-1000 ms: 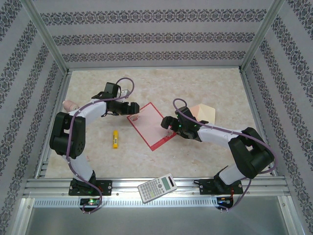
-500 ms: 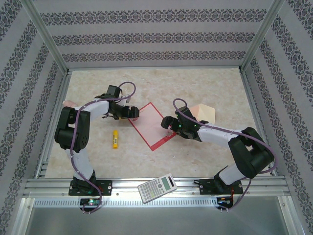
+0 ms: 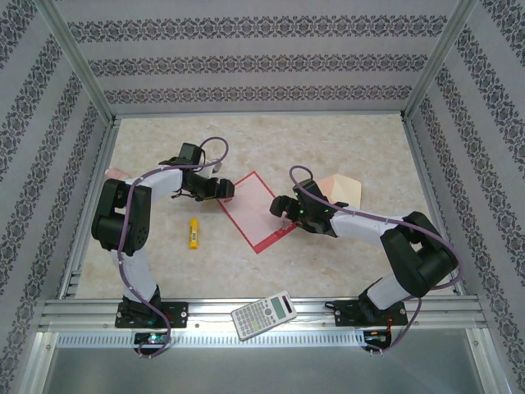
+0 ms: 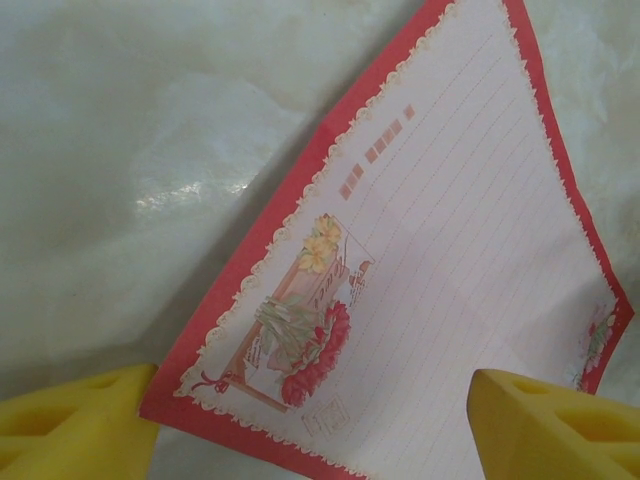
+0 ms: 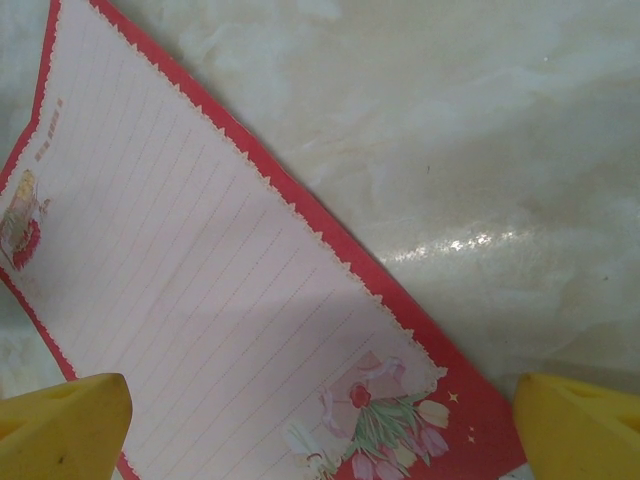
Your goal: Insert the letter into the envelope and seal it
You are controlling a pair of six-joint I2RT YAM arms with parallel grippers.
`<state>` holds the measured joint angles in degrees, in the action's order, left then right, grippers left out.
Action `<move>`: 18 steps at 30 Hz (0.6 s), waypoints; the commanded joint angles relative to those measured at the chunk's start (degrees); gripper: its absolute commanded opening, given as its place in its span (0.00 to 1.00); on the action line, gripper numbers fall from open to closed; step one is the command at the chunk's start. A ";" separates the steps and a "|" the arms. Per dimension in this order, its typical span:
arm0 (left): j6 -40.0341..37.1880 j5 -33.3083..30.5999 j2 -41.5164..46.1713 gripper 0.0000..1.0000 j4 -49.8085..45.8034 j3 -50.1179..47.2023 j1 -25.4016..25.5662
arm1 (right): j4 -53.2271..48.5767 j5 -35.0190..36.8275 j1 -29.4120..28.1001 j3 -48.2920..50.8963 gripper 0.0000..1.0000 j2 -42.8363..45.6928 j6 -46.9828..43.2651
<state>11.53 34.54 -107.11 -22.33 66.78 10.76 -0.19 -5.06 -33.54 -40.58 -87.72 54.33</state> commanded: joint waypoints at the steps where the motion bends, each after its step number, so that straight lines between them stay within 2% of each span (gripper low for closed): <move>1: -0.70 2.23 0.48 0.76 -0.42 -0.24 -0.21 | 0.54 0.21 -0.74 -0.20 0.98 -0.46 1.06; 7: 0.03 3.41 1.11 0.58 1.14 -0.80 -0.26 | 0.54 0.40 -0.74 -0.03 0.98 -0.48 1.06; 18: 1.14 4.89 0.59 0.47 3.67 -1.92 -0.28 | 0.57 0.49 -0.74 0.06 0.98 -0.49 1.14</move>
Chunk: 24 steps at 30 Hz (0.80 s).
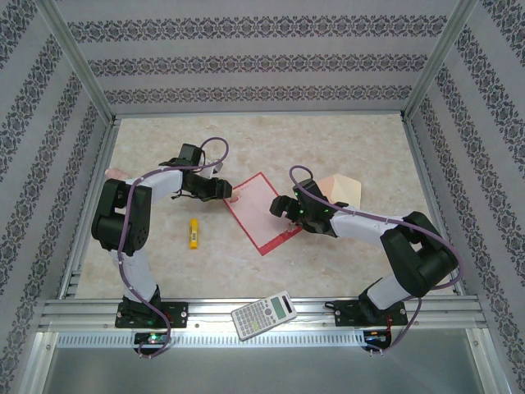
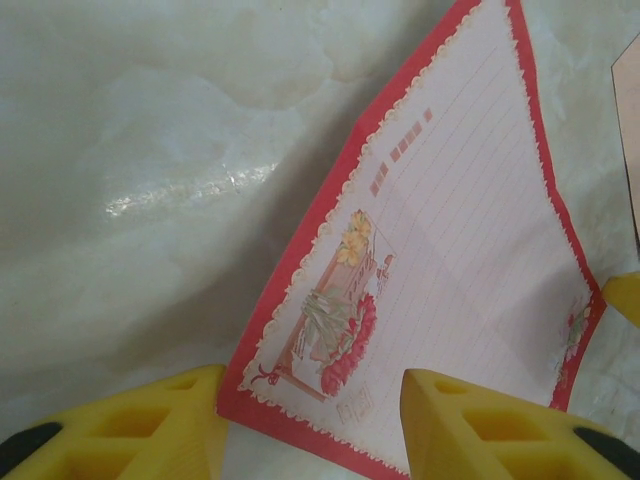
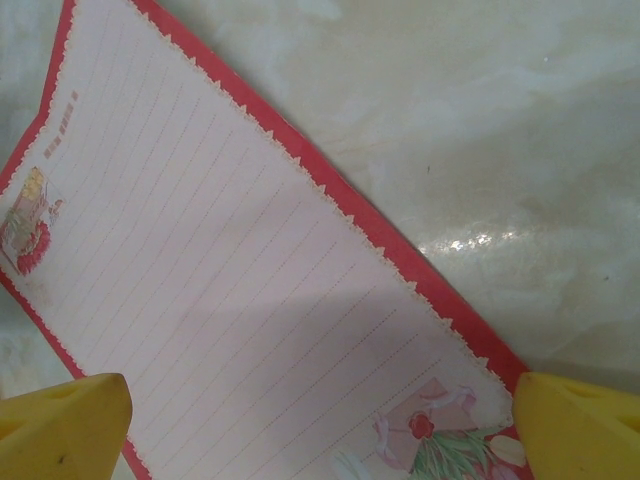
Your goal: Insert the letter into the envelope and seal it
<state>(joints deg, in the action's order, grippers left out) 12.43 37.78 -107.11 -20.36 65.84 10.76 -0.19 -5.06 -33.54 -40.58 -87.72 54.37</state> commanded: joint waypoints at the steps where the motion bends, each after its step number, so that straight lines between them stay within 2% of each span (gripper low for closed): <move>1: 0.26 1.84 0.53 0.46 1.84 -1.01 -0.23 | 0.58 0.50 -0.74 0.10 0.98 -0.44 1.16; 4: 0.49 2.00 0.42 0.44 2.16 -1.24 -0.23 | 0.53 0.57 -0.70 0.06 0.98 -0.50 1.13; 7: 0.58 2.01 0.49 0.34 2.51 -1.49 -0.20 | 0.54 0.54 -0.74 0.06 0.98 -0.36 1.16; 12: 0.65 2.03 0.70 0.26 2.71 -1.55 -0.29 | 0.36 0.77 -0.73 -0.02 0.98 -0.23 1.01; 15: 0.75 1.95 0.77 0.18 2.93 -1.63 -0.19 | 0.19 0.84 -0.73 -0.13 0.98 0.00 0.84; 20: 0.94 1.62 1.70 0.00 3.72 -2.09 -0.17 | -0.57 1.53 -0.68 -0.54 0.98 1.10 0.48; 24: 1.68 1.42 3.16 0.00 4.71 -2.43 -0.18 | -1.81 1.90 -0.43 -1.32 0.98 2.56 0.11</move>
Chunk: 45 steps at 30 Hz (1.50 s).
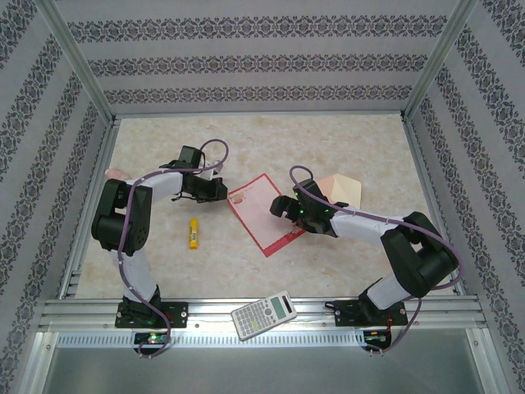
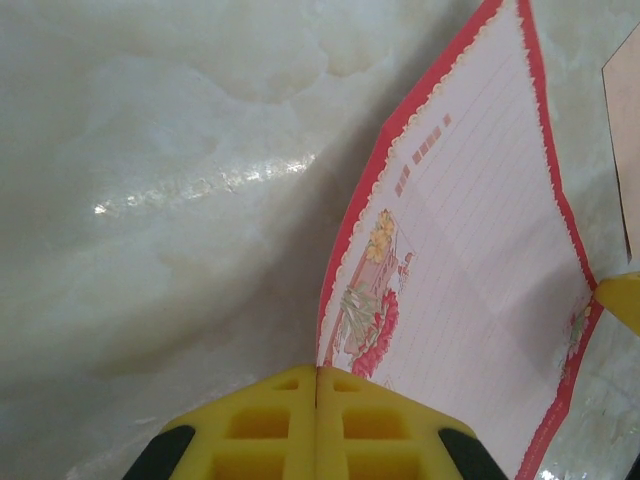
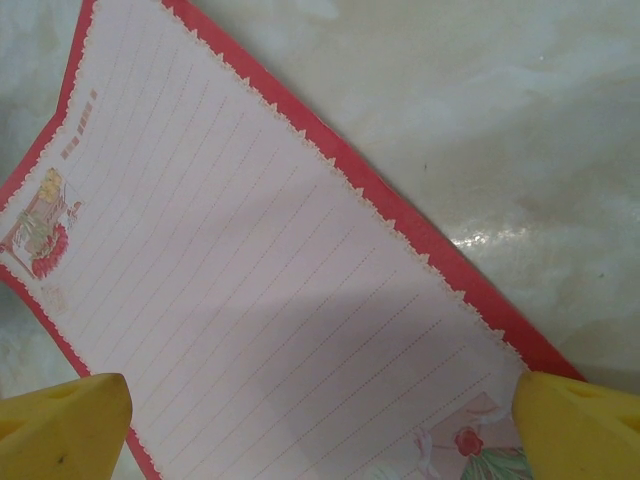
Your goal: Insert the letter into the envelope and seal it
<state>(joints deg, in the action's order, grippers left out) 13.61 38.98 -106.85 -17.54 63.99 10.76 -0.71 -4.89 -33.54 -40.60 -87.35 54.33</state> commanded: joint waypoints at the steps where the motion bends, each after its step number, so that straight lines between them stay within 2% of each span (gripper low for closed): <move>1: 0.78 0.10 3.41 0.00 2.18 -0.54 -0.23 | -1.96 1.71 -0.31 -1.63 0.98 2.55 0.31; 11: -1.57 -1.61 10.59 0.00 -1.14 2.43 -0.18 | -7.83 -0.94 0.72 -7.17 0.98 5.56 6.48; 22: -8.45 -1.23 16.98 0.00 -7.52 5.27 2.16 | -10.43 -4.74 2.58 -12.92 0.88 9.18 17.18; 28: -11.37 -2.50 18.43 0.00 -9.08 4.34 5.26 | -15.15 -4.59 2.78 -16.17 0.86 9.09 17.30; 33: -12.28 -3.71 18.81 0.00 -10.09 4.05 7.66 | -26.23 -2.95 2.73 -22.49 0.86 7.77 15.86; 45: -13.63 -9.43 22.71 0.00 -10.27 3.85 10.84 | -35.89 -1.36 2.21 -28.71 0.84 7.88 17.71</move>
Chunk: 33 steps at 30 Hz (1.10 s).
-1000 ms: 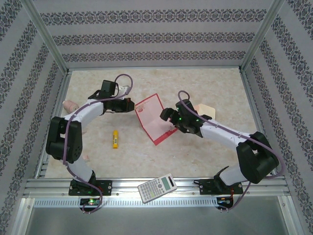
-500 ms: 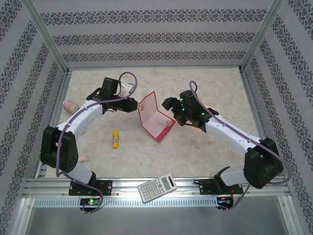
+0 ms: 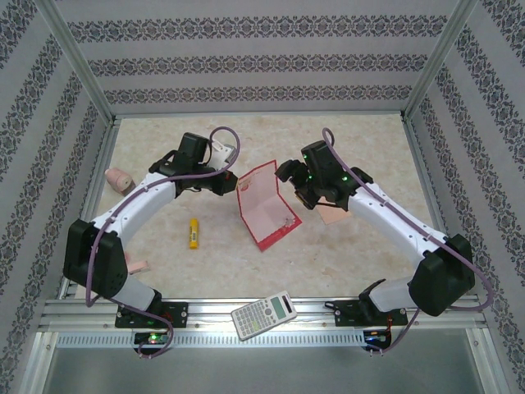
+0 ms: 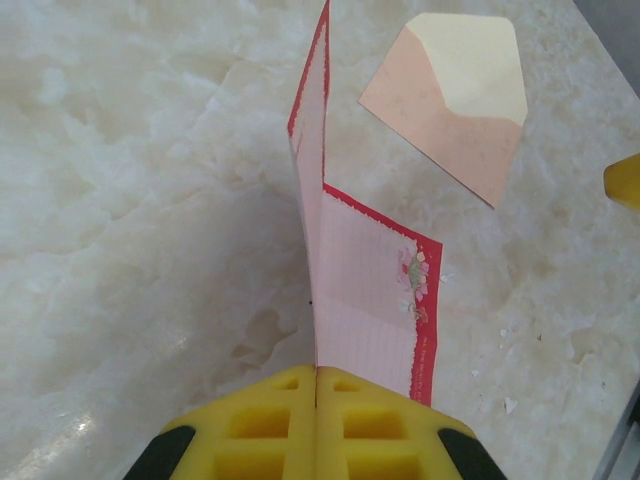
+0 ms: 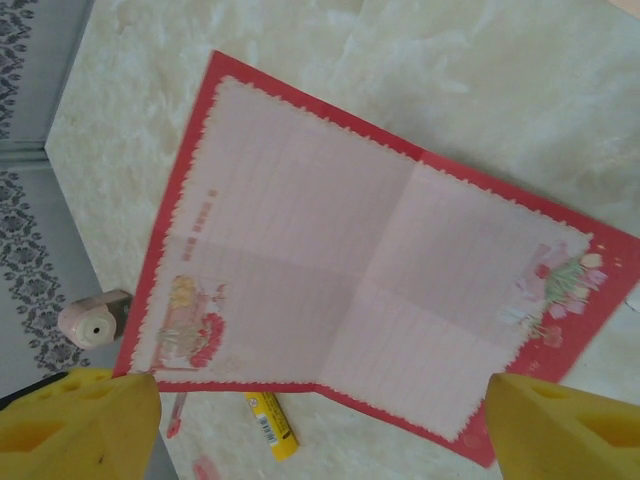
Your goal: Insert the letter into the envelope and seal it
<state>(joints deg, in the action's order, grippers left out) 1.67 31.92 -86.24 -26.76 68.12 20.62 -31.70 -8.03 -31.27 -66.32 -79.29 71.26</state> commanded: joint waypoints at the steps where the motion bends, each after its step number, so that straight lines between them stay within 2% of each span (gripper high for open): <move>1: -1.67 -2.97 2.72 0.00 -0.59 -0.44 1.25 | -5.64 1.72 -0.11 -4.00 0.84 -0.54 0.55; 9: -2.23 -7.31 6.20 0.00 2.24 -2.17 2.86 | -16.29 0.62 0.06 -15.38 0.84 -6.18 -1.92; 13: -4.37 -12.10 7.61 0.00 2.61 -3.18 4.75 | -16.71 -2.32 0.66 -16.61 0.83 -8.08 -0.78; 23: -8.64 -23.68 9.87 0.00 7.19 -7.53 8.86 | -17.07 -3.98 1.73 -21.78 0.82 -14.15 -1.21; 33: -9.50 -30.78 10.97 0.00 11.35 -11.52 15.09 | -18.88 -7.29 1.12 -27.02 0.82 -19.67 -0.19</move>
<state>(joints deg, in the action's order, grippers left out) -6.24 4.99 -77.08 -19.20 58.02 34.04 -48.21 -13.56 -29.87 -91.79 -98.04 70.39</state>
